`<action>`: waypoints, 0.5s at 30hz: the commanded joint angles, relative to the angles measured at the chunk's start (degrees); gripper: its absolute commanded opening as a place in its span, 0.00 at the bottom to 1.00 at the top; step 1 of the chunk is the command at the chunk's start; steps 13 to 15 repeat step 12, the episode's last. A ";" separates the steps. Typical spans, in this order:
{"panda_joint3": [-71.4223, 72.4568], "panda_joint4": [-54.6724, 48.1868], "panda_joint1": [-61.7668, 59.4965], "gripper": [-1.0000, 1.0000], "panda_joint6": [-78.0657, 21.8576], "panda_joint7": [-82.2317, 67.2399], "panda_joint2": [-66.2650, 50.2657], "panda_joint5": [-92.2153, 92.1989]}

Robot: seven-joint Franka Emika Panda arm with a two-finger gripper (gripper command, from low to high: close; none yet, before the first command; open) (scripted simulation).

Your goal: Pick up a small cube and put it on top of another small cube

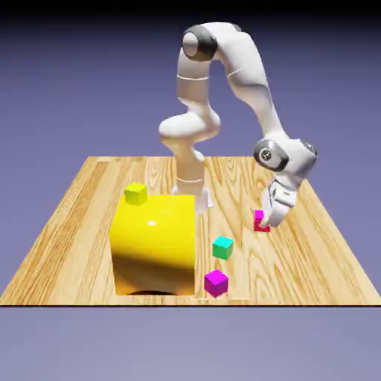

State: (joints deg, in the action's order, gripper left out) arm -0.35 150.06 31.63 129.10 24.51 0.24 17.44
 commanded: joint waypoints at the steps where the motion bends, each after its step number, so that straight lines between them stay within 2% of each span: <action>1: -1.82 0.71 -0.12 0.00 -0.89 0.61 1.52 -1.31; 3: -3.88 1.42 -2.05 0.00 -1.79 1.11 3.03 -2.80; 8: -5.42 4.42 -2.90 0.00 10.43 3.48 -6.22 0.61; 9: -5.42 4.42 -2.90 1.00 10.43 3.48 -6.22 0.61; 12: -4.79 3.20 -2.55 1.00 5.45 2.51 -2.45 -0.78; 15: -4.79 3.20 -2.55 1.00 5.45 2.51 -2.45 -0.78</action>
